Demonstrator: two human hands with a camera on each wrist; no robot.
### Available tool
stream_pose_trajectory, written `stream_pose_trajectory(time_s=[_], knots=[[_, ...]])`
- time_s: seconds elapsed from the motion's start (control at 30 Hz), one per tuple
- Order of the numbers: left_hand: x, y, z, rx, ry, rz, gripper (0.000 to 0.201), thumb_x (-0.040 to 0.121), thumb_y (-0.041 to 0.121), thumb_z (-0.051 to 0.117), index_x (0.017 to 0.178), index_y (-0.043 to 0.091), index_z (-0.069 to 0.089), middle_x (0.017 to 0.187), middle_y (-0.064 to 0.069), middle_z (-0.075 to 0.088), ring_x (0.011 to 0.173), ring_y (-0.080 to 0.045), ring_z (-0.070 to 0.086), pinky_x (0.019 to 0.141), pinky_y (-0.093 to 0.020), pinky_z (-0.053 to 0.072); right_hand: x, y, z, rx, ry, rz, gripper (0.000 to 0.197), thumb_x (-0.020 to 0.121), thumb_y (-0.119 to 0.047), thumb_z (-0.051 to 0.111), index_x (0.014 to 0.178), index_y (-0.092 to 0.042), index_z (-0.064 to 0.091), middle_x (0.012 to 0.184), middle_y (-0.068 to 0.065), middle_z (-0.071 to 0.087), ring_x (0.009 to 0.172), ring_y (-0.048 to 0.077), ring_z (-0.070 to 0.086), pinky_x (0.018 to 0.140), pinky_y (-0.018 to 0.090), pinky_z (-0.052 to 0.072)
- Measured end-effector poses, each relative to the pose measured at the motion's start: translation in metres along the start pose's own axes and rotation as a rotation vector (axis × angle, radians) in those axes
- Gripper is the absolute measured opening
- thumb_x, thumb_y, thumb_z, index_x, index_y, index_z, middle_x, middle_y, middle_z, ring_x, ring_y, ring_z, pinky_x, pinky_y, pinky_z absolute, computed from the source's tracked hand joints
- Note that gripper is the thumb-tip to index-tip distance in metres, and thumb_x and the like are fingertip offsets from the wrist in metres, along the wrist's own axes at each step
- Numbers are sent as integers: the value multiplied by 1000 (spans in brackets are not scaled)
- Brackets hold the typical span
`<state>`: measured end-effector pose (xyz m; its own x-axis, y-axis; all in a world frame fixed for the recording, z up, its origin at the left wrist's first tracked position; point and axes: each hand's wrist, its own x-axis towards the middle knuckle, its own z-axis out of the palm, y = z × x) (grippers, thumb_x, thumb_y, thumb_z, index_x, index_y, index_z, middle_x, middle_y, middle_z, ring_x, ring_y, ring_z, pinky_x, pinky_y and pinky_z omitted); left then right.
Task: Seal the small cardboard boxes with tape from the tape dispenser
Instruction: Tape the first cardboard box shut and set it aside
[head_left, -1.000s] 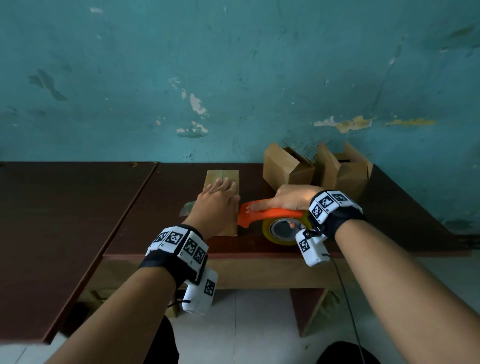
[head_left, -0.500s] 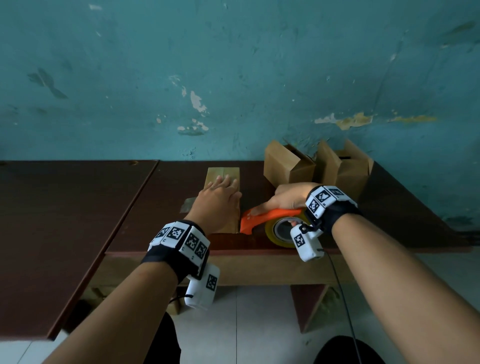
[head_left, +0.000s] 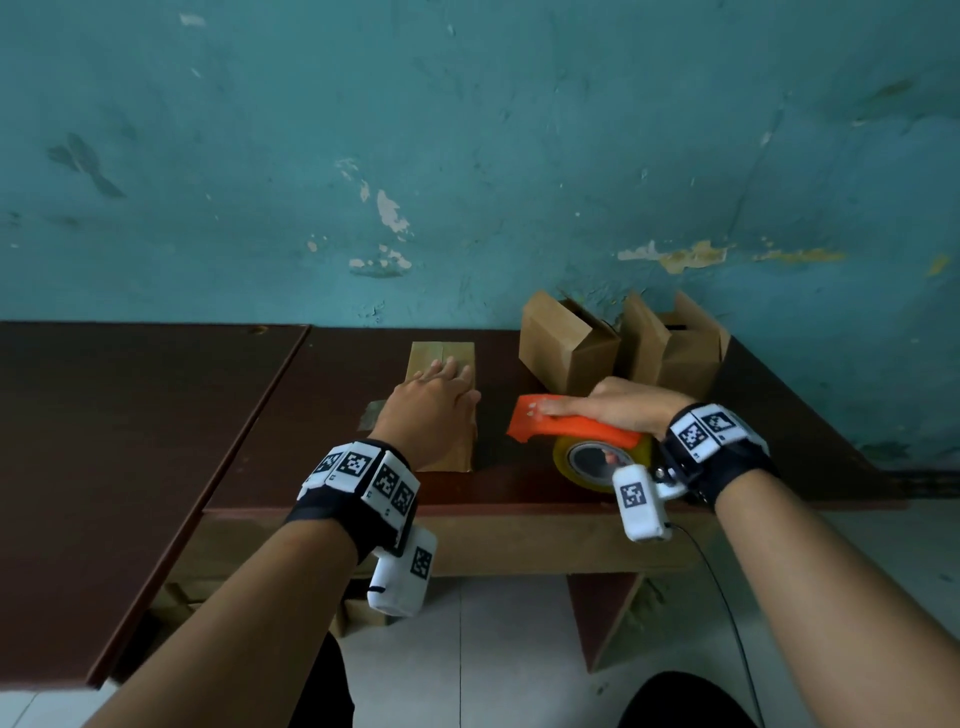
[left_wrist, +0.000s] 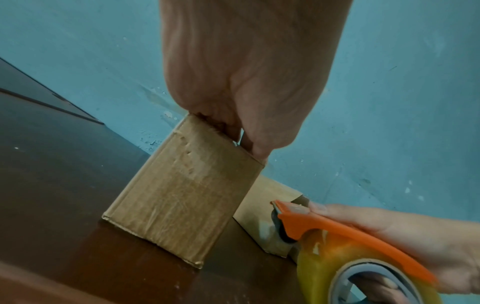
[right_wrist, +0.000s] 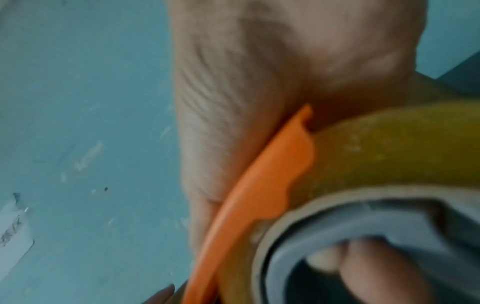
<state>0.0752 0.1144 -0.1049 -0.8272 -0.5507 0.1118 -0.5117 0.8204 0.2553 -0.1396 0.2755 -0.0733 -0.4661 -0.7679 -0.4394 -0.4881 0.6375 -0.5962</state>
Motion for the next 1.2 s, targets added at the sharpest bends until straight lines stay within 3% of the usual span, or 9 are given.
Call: stream_pose_trajectory(time_s=[0.17, 0.33, 0.5, 0.6, 0.73, 0.9, 0.97, 1.07, 1.2], knots=[[-2, 2, -2, 1, -7, -4, 48, 112, 36, 31, 157, 20, 39, 168, -4, 29, 157, -27, 24, 121, -50, 30, -4, 5, 12, 83, 330, -38, 56, 92, -60, 65, 91, -5, 71, 74, 11, 77, 72, 34, 78, 67, 38, 63], [-6, 6, -5, 3, 8, -1, 46, 112, 36, 32, 154, 21, 43, 165, -4, 35, 152, -28, 34, 116, -50, 35, 2, -3, 39, -234, 510, -54, 43, 93, -58, 64, 90, -15, 68, 85, 6, 74, 73, 25, 73, 75, 45, 64], [-3, 4, -8, -3, 7, -1, 39, 110, 37, 36, 140, 21, 54, 146, 0, 50, 141, -25, 47, 105, -47, 41, 2, -13, 62, -502, 520, -42, 45, 104, -56, 55, 134, -23, 62, 111, 10, 72, 96, 30, 71, 81, 41, 59], [-2, 2, -9, -5, 8, 8, 36, 110, 38, 38, 136, 21, 56, 139, 0, 54, 133, -24, 53, 100, -45, 43, -1, -19, 67, -552, 543, -57, 46, 106, -53, 53, 145, -27, 55, 119, 10, 70, 103, 30, 70, 85, 42, 59], [-4, 4, -12, 0, 21, 13, 36, 109, 40, 39, 134, 21, 57, 133, 0, 56, 126, -24, 56, 96, -42, 43, 4, -15, 68, -380, 602, -49, 45, 99, -57, 64, 127, -22, 60, 113, 9, 69, 98, 30, 69, 81, 43, 59], [-5, 4, -14, 5, 19, 1, 38, 110, 41, 39, 135, 20, 58, 134, -2, 57, 121, -28, 60, 98, -43, 44, 5, -25, 75, -156, 853, -166, 40, 95, -59, 65, 107, -21, 56, 103, 0, 63, 89, 22, 65, 72, 39, 56], [-4, 4, -12, 6, 22, -3, 39, 109, 42, 39, 137, 21, 57, 137, -3, 57, 123, -29, 60, 99, -43, 45, 3, -32, 78, -97, 825, -168, 33, 98, -57, 61, 105, -25, 58, 95, -4, 65, 82, 18, 65, 68, 36, 54], [-3, 3, -12, 16, 25, -6, 41, 109, 43, 39, 139, 22, 56, 139, -2, 57, 122, -27, 61, 100, -44, 48, 6, -38, 90, 158, 575, -165, 34, 104, -51, 58, 109, -18, 62, 82, 1, 73, 66, 15, 70, 56, 27, 50], [-3, 3, -12, 43, 26, 0, 38, 110, 44, 38, 132, 21, 58, 129, -1, 60, 114, -26, 63, 96, -46, 50, 9, -41, 105, 508, 363, -118, 38, 109, -45, 53, 122, -9, 55, 77, 15, 77, 62, 26, 74, 52, 31, 57]])
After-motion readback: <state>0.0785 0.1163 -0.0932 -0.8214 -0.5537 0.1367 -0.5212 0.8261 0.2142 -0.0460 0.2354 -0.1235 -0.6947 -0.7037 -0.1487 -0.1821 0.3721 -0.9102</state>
